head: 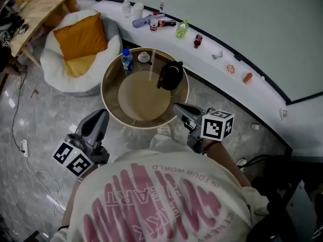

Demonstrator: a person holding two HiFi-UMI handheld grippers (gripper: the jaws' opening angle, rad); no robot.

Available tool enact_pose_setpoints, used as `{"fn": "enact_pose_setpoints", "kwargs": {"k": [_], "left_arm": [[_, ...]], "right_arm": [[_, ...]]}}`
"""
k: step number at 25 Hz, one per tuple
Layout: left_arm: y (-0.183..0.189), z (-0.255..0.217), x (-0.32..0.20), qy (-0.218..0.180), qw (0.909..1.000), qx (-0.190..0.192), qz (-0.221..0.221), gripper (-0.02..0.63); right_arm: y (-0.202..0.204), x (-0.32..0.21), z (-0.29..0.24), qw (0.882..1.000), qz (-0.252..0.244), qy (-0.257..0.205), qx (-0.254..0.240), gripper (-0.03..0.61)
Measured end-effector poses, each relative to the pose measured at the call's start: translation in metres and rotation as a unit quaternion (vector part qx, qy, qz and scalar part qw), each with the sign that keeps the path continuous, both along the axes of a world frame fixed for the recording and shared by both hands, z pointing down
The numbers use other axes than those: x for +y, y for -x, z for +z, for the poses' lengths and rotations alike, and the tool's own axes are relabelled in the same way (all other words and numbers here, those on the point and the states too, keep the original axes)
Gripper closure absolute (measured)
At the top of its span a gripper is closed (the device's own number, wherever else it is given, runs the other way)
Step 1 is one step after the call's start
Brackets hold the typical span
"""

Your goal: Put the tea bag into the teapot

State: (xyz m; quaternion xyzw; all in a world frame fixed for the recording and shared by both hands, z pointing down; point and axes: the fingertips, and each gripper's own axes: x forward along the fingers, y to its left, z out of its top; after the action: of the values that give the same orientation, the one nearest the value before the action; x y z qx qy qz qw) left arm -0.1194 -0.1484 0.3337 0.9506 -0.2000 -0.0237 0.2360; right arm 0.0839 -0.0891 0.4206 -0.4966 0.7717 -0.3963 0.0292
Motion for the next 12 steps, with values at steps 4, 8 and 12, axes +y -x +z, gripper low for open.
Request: {"fn": "enact_pose_setpoints", "kwargs": {"k": [4,8,12], "left_arm": [[0.006,0.007,0.022,0.004,0.9995,-0.012,0.029,0.6],[0.013,0.018,0.045,0.01,0.9984,-0.023,0.052,0.6],[0.017,0.028,0.053,0.031,0.9977,-0.021,0.056,0.6]], "right_arm": [[0.027,0.024,0.004,1.0,0.003,-0.002,-0.011,0.572],[0.04,0.044,0.015,1.0,0.016,0.013,-0.017,0.572],[0.043,0.049,0.017,0.999,0.032,0.025,-0.036,0.574]]}}
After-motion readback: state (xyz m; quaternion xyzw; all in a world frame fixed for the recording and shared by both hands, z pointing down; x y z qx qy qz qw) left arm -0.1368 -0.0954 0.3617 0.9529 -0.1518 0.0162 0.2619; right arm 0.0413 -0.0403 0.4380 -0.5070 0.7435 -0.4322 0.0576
